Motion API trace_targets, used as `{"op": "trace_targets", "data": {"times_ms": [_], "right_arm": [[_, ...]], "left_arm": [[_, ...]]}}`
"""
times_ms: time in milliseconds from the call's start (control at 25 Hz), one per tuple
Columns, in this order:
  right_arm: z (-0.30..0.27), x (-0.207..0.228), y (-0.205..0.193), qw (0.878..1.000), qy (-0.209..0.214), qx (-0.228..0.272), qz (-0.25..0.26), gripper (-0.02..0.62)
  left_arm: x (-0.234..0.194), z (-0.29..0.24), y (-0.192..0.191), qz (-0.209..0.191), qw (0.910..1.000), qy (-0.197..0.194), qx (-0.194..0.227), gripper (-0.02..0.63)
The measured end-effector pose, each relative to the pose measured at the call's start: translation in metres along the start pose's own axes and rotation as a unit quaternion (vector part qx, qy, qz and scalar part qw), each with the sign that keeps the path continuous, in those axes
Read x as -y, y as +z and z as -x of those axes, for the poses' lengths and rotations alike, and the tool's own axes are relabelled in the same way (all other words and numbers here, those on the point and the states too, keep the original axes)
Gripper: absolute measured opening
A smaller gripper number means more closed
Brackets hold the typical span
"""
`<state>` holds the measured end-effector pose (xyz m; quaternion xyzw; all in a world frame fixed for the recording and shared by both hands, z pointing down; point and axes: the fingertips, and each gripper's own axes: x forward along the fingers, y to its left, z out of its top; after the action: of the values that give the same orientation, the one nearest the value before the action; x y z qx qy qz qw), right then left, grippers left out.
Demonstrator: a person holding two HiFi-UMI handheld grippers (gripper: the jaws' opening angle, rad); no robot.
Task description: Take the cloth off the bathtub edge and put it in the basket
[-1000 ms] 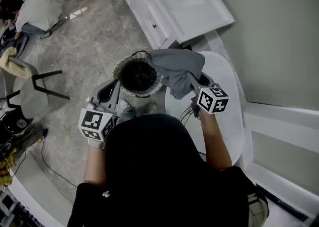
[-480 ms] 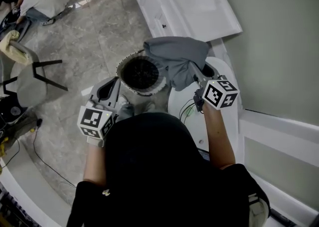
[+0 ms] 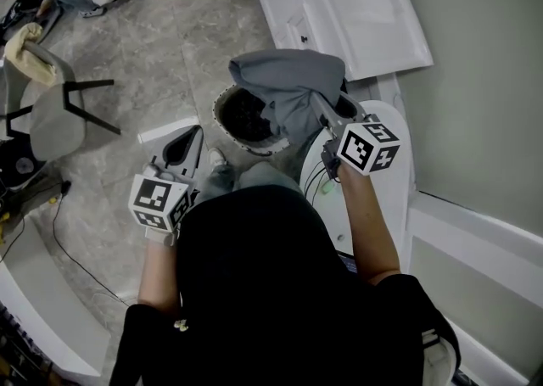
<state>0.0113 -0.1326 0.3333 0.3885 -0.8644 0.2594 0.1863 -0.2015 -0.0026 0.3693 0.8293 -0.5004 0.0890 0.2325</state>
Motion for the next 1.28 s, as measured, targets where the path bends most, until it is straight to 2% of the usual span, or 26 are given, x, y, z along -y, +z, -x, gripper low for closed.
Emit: {"op": "trace_targets", "data": {"times_ms": [200, 560, 1080, 1280], "right_arm": [[-0.034, -0.015, -0.016, 0.999, 0.024, -0.025, 0.001, 0.121], [-0.092, -0.014, -0.067, 0.995, 0.058, -0.082, 0.0, 0.121], [-0.15, 0.042, -0.192, 0.983, 0.052, -0.177, -0.007, 0.123], [-0.173, 0.061, -0.245, 0.976, 0.05, -0.212, 0.011, 0.123]], "left_arm": [[-0.011, 0.007, -0.009, 0.013, 0.9998, 0.014, -0.01, 0.012], [-0.016, 0.001, -0.023, 0.035, 0.9982, 0.04, -0.029, 0.012], [-0.021, -0.014, -0.091, 0.073, 0.9906, 0.077, -0.086, 0.012], [-0.022, -0.014, -0.111, 0.081, 0.9873, 0.093, -0.1, 0.012]]}}
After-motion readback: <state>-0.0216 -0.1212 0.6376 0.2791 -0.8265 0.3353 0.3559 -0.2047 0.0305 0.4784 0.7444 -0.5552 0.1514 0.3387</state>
